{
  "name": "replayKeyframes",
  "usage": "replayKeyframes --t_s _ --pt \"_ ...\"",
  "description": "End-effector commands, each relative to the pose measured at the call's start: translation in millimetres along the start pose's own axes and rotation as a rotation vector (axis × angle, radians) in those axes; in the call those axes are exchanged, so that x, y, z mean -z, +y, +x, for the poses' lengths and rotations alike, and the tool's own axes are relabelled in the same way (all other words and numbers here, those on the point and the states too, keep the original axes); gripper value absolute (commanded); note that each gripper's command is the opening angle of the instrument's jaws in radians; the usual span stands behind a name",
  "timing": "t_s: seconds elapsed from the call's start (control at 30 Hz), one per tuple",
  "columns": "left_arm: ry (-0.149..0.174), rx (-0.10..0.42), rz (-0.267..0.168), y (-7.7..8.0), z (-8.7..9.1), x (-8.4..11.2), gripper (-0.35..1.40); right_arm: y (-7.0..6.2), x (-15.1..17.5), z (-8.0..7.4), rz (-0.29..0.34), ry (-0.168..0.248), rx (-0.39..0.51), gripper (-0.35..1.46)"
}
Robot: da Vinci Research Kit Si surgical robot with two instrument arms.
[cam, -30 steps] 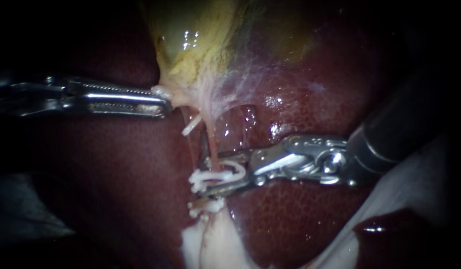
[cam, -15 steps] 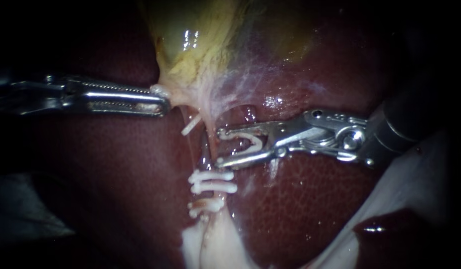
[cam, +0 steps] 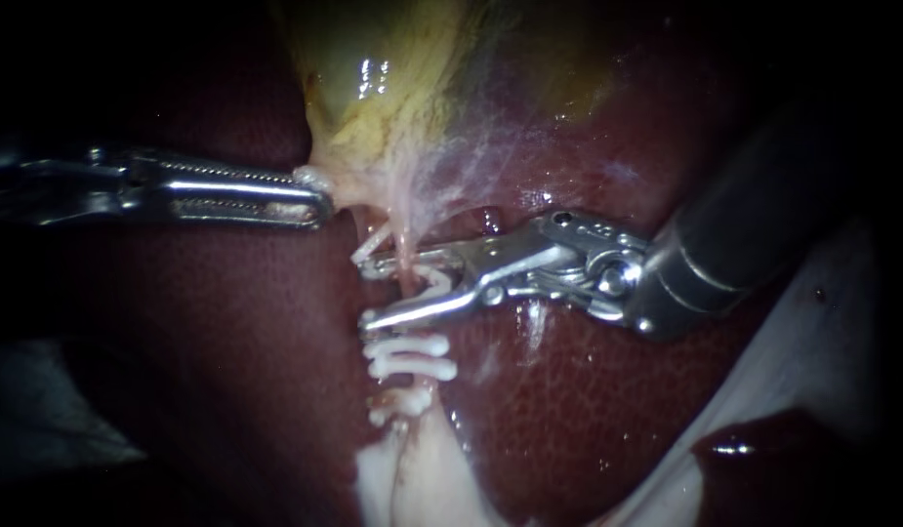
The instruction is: Clipping third clip right tube
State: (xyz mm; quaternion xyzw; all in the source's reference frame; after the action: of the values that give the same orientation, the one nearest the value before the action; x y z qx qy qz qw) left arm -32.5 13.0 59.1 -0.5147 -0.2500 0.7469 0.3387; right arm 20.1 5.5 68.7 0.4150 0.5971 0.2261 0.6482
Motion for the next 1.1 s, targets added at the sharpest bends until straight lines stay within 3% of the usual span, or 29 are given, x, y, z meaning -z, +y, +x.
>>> replayKeyframes --t_s 0.03,0.3,0.57,0.9,0.97,1.1 --pt "0.000 0.000 0.000 0.0 0.0 0.0 -0.35 -0.3 0.2 0.4 0.005 0.003 0.002 0.50" --pt "0.000 0.000 -0.001 0.0 0.0 0.1 -0.35 -2.8 0.8 2.5 0.046 0.034 -0.015 0.47" --pt "0.000 -0.001 0.002 -0.2 0.0 0.1 -0.35 -3.5 0.6 2.6 0.060 0.028 -0.043 0.35" --pt "0.000 -0.001 0.001 -0.2 -0.1 0.1 -0.35 -3.8 1.4 3.2 0.045 0.036 -0.071 -0.13" --pt "0.000 -0.001 0.001 -0.2 -0.1 0.1 -0.35 -3.8 1.5 3.2 0.045 0.036 -0.089 -0.32" --pt "0.000 -0.001 0.001 -0.2 -0.1 0.1 -0.35 -3.7 1.6 3.1 0.045 0.035 -0.118 -0.35"
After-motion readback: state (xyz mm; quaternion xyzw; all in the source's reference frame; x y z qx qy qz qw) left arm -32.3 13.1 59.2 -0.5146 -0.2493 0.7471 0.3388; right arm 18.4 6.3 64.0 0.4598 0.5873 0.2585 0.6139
